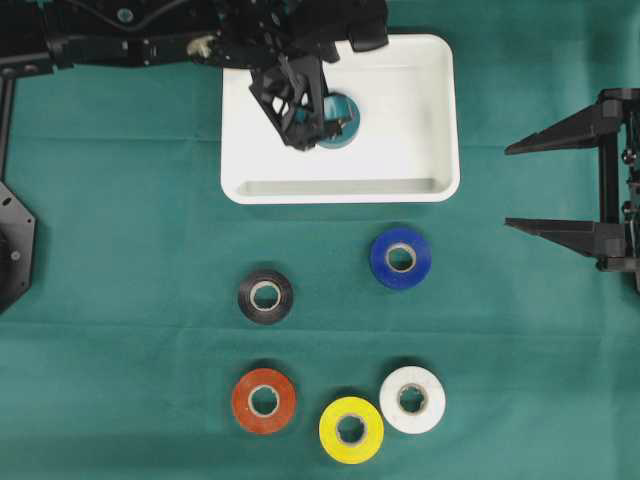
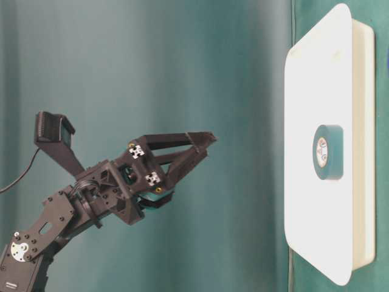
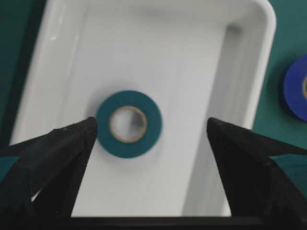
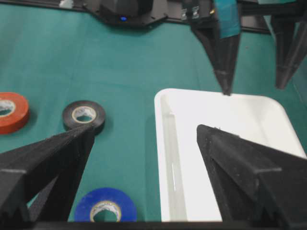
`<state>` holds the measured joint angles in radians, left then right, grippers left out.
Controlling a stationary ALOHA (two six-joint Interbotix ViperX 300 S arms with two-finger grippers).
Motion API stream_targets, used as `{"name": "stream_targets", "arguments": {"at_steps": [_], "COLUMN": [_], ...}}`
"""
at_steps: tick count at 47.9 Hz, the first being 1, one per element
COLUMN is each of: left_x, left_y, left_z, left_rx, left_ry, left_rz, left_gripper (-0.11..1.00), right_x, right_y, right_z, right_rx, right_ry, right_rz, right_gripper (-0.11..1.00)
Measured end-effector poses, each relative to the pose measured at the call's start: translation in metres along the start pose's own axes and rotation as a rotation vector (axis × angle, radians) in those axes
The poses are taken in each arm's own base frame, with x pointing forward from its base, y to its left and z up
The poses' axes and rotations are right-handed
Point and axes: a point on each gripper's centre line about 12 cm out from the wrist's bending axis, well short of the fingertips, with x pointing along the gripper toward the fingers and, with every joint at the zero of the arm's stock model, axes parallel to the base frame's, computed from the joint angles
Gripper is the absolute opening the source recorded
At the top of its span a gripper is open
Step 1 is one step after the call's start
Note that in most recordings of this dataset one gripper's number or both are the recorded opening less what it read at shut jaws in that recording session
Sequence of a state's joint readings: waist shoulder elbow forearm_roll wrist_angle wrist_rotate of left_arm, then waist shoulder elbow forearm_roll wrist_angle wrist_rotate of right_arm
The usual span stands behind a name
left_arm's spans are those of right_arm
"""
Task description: Pick up the tape from a random location and place it into the white case.
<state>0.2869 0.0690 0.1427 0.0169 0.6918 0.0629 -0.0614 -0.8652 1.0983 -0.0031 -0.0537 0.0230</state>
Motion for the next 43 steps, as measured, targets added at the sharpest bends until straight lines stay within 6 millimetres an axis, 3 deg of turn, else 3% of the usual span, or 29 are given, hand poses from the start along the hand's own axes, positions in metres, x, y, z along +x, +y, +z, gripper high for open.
{"name": "stream_targets", "arguments": {"at_steps": [14, 20, 29, 43], "left_x": [-0.003, -0.006, -0.019, -0.071], "left_y": [-0.081, -0.099, -0.097, -0.076], "left_z": [-0.003, -0.003, -0.014, -0.043], "left_rx": [0.141, 0.173, 0.174, 0.143], "left_ry": [-0.03, -0.058, -0.068, -0.19], "left_rz": [-0.112, -0.139, -0.14, -0.123], "left_gripper": [0.96, 0.96, 0.96, 0.96], "right_x": [0.0, 0.0, 0.0, -0.001], "right_y": [0.0, 0.0, 0.0, 0.0], "right_z": [0.001, 0.001, 0.001, 0.005], "right_rx": [0.0, 0.0, 0.0, 0.0], "right_ry": [-0.002, -0.003, -0.002, -0.009], "right_rz": [0.0, 0.0, 0.0, 0.0], "right_gripper": [0.91, 0.91, 0.91, 0.91]}}
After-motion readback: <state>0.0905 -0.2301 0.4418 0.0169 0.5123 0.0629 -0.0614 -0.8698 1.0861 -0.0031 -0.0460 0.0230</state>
